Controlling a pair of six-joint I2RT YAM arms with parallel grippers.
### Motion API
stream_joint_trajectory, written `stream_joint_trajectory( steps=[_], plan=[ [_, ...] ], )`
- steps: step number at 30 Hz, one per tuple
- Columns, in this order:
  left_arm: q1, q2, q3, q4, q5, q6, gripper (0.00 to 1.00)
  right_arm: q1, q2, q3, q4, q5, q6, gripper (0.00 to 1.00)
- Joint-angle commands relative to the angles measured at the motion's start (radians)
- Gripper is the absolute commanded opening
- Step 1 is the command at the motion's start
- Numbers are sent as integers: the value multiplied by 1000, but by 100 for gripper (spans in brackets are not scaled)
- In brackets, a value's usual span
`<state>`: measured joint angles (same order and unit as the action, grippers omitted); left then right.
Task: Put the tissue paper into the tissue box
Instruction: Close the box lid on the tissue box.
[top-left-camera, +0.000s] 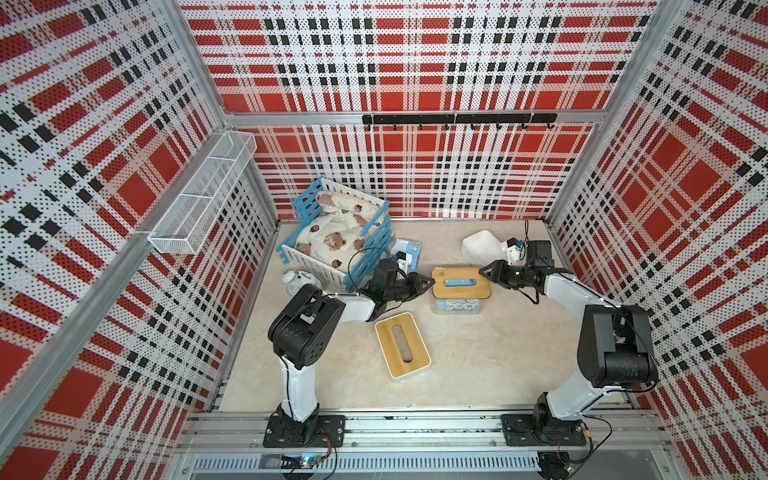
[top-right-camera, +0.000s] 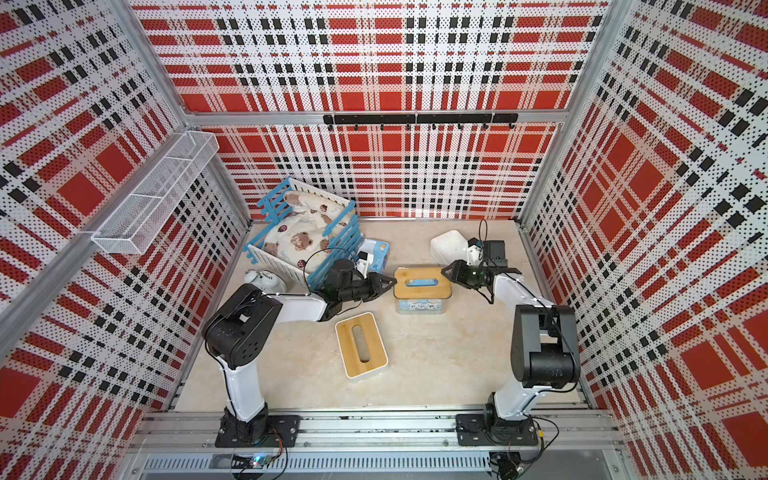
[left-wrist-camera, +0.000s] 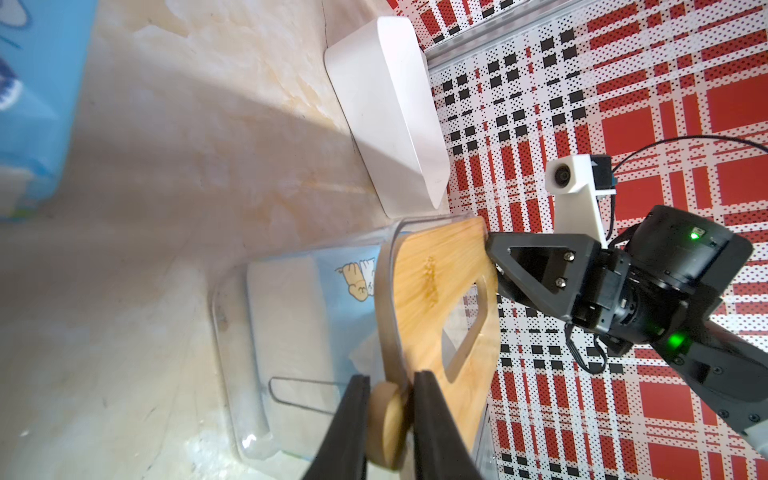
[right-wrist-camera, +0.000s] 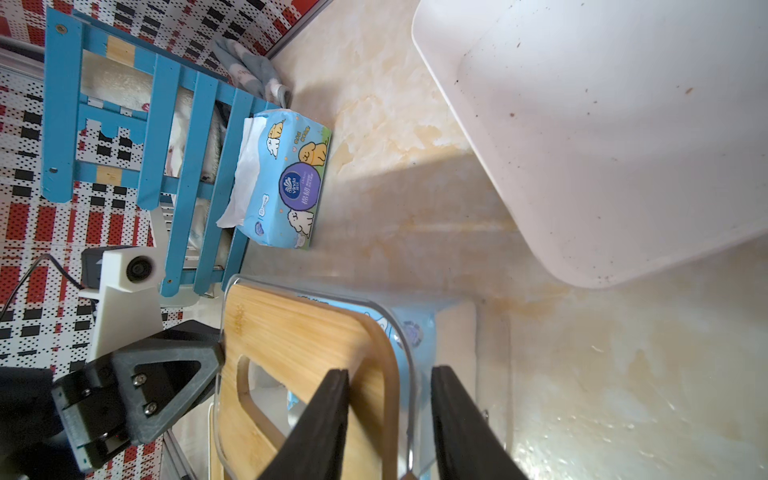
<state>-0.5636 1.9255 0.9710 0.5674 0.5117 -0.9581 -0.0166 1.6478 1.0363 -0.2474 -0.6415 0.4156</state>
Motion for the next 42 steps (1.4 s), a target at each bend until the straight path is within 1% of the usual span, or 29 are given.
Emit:
stream_joint_trajectory(
  steps=[1,12,16,20,23,27,30,36,39,42],
  plan=[
    [-18,57,-4,-148,-88,87,18,16,-6,-35,-15,-32,18,38],
    [-43,60,31,-250,-168,142,18,49,-2,-41,3,-25,39,38],
    [-38,60,28,-239,-154,129,18,47,0,-15,-33,19,17,40],
    [-27,45,13,-231,-154,121,19,47,-12,12,-62,78,7,45],
    [-19,29,13,-232,-154,121,28,48,-14,30,-86,107,-4,48],
    [-11,12,12,-236,-155,120,44,47,-14,42,-104,128,-16,49],
    [-9,1,15,-236,-149,121,52,46,-16,45,-111,131,-20,49],
    [-7,-50,-1,-232,-149,140,64,29,-65,48,-141,169,-35,51],
    [-9,-103,-19,-235,-175,173,69,27,-101,46,-180,231,-53,53],
    [-22,-148,-32,-255,-218,213,77,29,-129,8,-171,224,-51,54]
  ],
)
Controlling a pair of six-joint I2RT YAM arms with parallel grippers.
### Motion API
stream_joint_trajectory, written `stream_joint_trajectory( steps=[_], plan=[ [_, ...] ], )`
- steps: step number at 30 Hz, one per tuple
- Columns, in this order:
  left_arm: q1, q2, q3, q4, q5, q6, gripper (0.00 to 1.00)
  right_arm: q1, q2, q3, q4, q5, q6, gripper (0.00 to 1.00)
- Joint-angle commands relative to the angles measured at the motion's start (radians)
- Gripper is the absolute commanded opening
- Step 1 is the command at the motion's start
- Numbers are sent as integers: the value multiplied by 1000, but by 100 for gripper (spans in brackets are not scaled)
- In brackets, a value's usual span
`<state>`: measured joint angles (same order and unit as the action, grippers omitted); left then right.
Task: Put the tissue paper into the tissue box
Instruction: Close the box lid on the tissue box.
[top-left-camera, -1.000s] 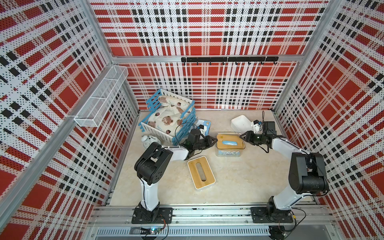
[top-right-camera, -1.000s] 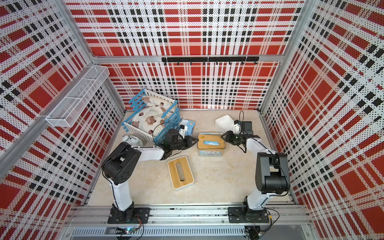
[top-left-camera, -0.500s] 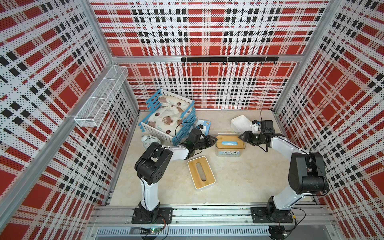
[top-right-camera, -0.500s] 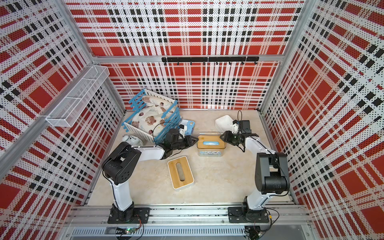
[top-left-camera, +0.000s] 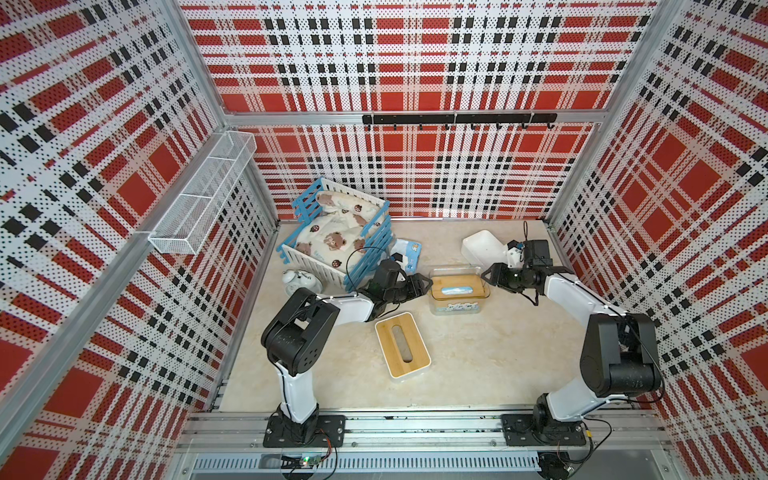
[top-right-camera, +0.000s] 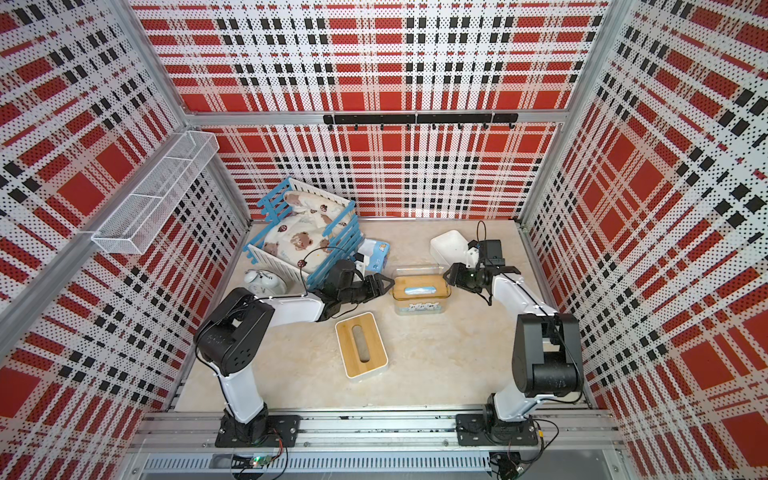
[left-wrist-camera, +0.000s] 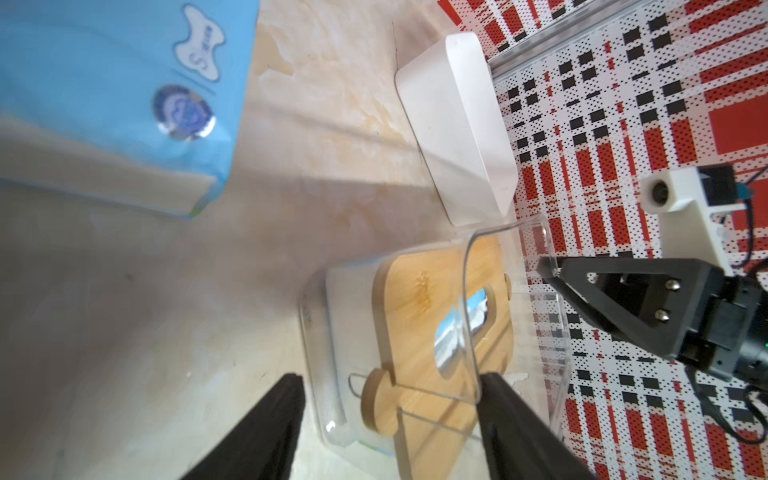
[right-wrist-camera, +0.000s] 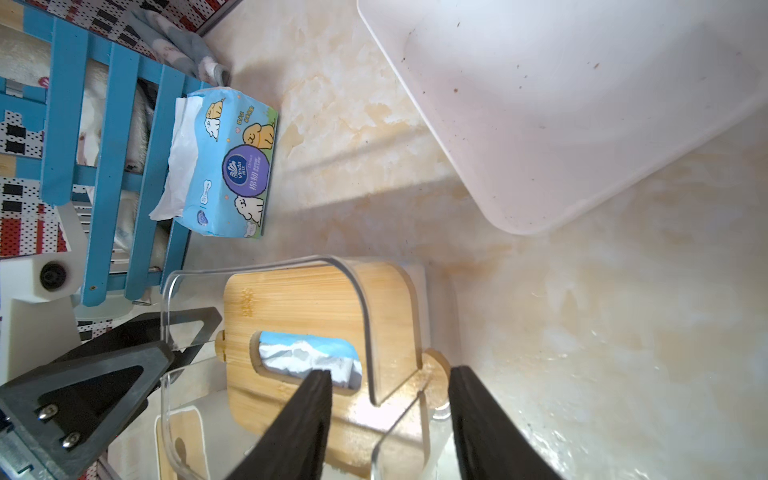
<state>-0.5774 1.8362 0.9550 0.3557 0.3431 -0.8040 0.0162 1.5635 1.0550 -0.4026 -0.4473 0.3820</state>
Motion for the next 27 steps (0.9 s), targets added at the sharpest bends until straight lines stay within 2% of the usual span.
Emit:
stream_joint_trajectory(
  steps=[1,6,13,17,23,27],
  plan=[
    [-17,-70,-12,-60,-74,78,79,2,-54,-27,-9,23,-16,54],
    [-62,-108,29,-155,-196,182,83,25,-96,-65,0,28,-28,56],
    [-133,-132,125,-281,-374,385,82,29,-140,-107,-11,36,-39,56],
    [-160,-99,212,-351,-400,486,79,40,-143,-115,-6,39,-37,53],
    [-185,-68,291,-398,-434,555,77,60,-140,-100,-32,90,-48,49],
    [-202,-54,345,-426,-403,638,74,81,-128,-83,-49,144,-56,45]
  ],
)
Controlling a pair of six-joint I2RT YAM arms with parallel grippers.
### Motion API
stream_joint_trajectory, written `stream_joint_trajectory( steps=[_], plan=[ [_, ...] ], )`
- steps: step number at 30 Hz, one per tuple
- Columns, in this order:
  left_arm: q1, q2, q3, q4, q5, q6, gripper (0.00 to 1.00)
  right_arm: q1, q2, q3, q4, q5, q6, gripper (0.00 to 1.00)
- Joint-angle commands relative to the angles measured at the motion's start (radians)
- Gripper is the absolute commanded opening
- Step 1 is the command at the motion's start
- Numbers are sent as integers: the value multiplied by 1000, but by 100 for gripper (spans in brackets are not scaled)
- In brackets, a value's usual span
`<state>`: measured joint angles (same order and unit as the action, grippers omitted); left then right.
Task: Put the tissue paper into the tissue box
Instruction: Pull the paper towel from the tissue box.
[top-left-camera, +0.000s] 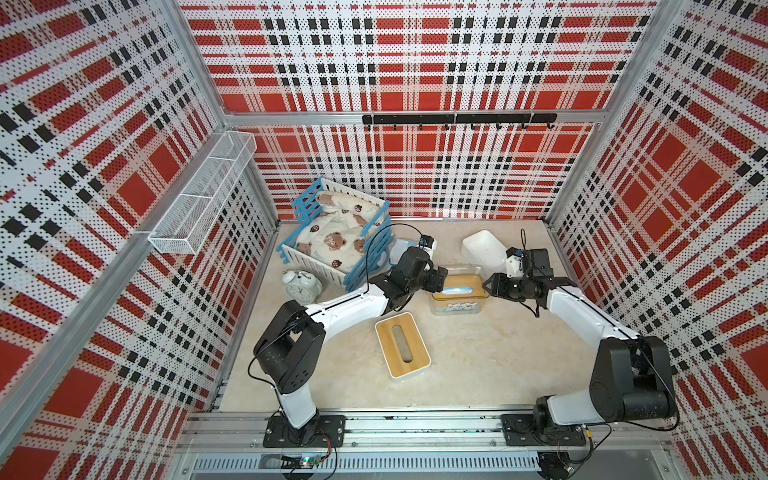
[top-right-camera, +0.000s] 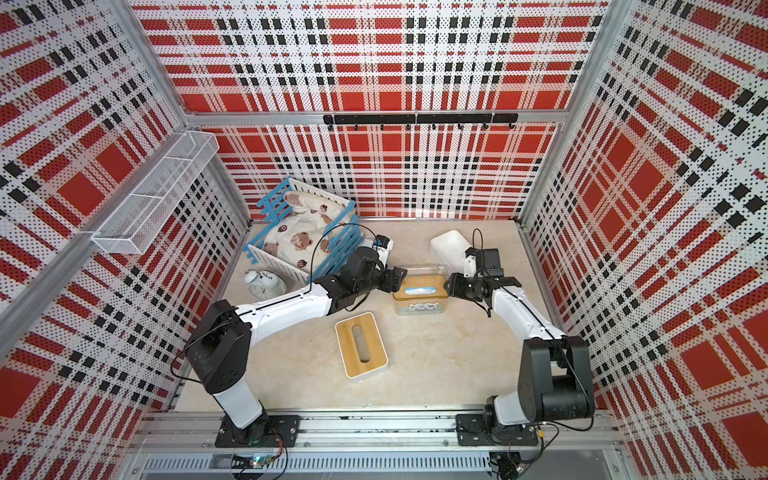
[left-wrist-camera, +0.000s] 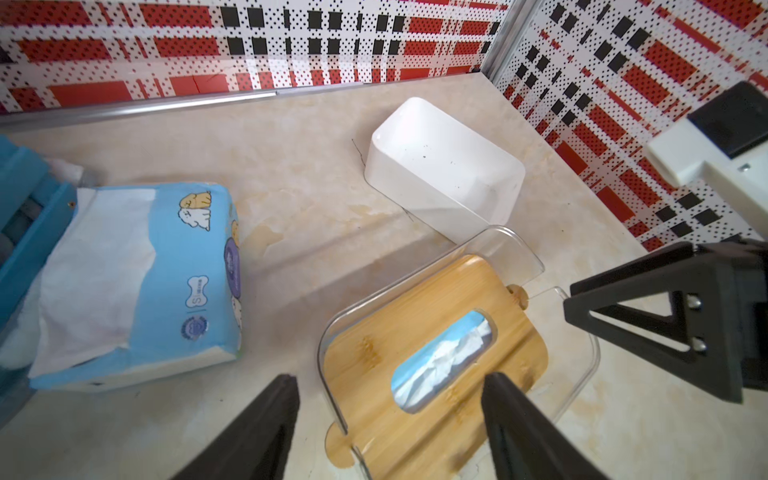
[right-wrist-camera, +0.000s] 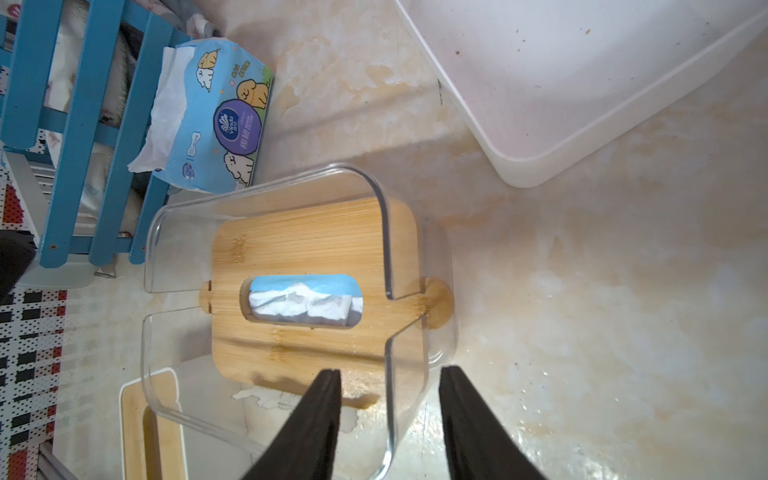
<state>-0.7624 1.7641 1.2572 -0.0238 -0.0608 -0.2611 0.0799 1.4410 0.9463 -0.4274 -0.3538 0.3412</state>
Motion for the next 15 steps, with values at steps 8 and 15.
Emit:
stream_joint_trajectory(
  steps=[8,15],
  plan=[
    [-48,115,187,-218,123,379,62,20,-6,50,-21,55,-22,44],
    [-46,324,450,-470,160,495,47,19,-15,60,-16,44,-19,43]
  ],
)
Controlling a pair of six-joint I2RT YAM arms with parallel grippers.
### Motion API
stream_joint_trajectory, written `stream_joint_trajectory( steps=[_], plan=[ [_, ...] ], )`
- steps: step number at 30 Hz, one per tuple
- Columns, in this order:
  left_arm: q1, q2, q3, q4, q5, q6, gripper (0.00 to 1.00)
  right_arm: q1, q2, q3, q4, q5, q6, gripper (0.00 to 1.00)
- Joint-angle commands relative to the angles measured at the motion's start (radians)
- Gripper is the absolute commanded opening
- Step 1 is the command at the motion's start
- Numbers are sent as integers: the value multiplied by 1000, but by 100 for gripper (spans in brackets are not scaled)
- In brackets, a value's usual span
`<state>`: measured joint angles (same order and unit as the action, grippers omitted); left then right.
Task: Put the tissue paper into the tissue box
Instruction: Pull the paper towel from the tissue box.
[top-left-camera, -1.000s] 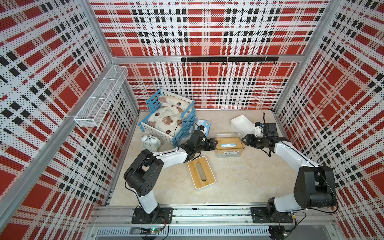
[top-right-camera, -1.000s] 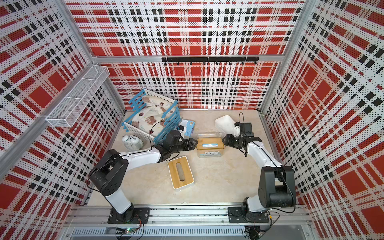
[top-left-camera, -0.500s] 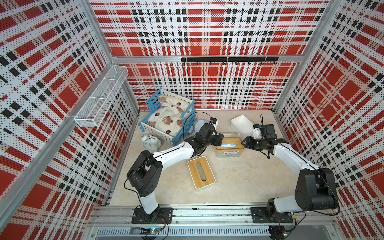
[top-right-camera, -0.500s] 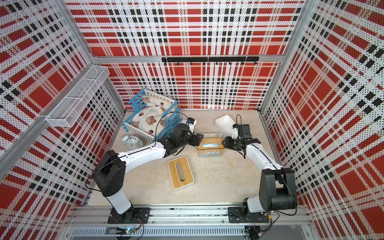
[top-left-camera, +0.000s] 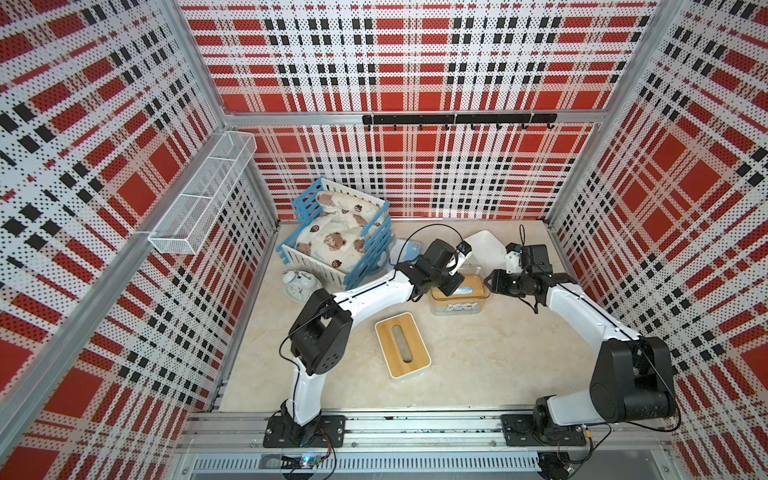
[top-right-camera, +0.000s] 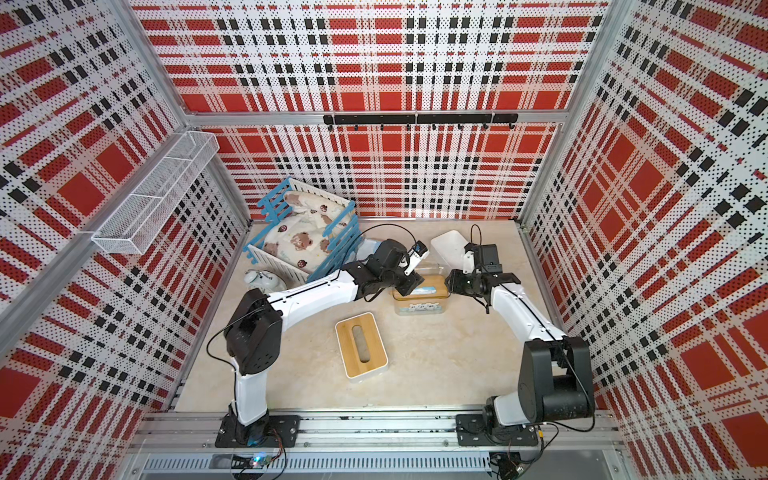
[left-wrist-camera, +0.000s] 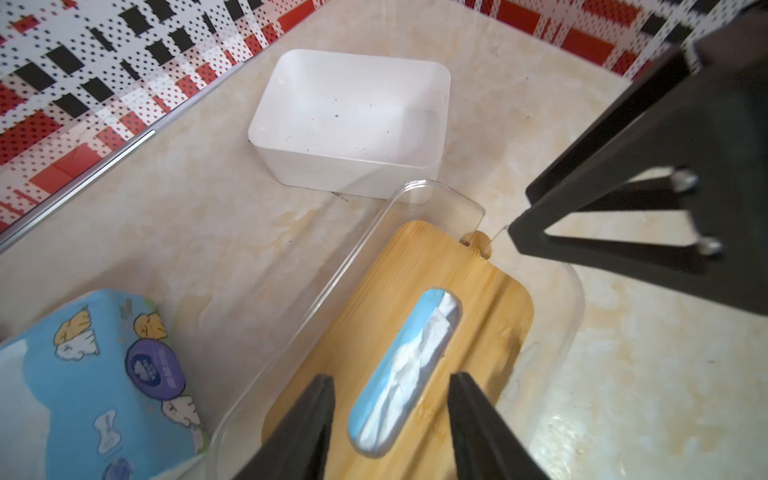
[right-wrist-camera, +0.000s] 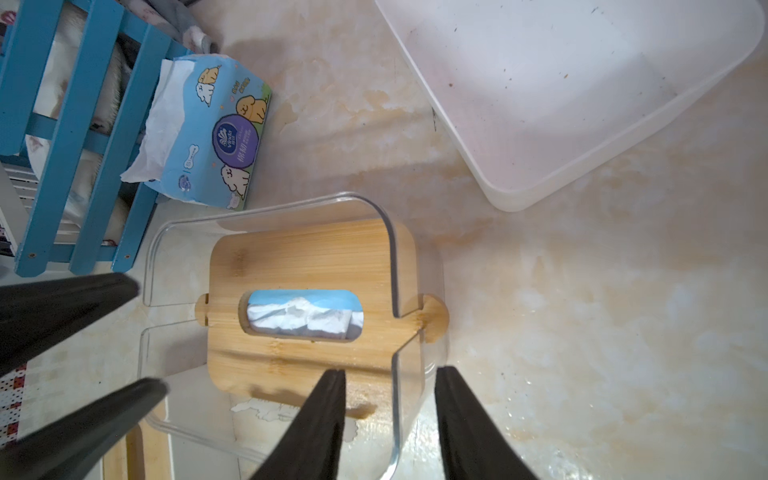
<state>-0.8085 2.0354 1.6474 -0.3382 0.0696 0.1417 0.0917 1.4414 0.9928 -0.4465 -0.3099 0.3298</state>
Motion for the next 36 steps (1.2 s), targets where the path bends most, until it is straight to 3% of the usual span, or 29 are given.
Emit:
stream_joint_trajectory(
  steps=[1,16,36],
  plan=[
    [2,74,91,-182,26,105,46,8,-17,11,3,-1,-8,43],
    [26,225,287,-333,105,155,33,8,-49,-31,22,-11,9,43],
    [31,260,324,-352,161,153,29,8,-63,-51,22,-14,18,43]
  ],
)
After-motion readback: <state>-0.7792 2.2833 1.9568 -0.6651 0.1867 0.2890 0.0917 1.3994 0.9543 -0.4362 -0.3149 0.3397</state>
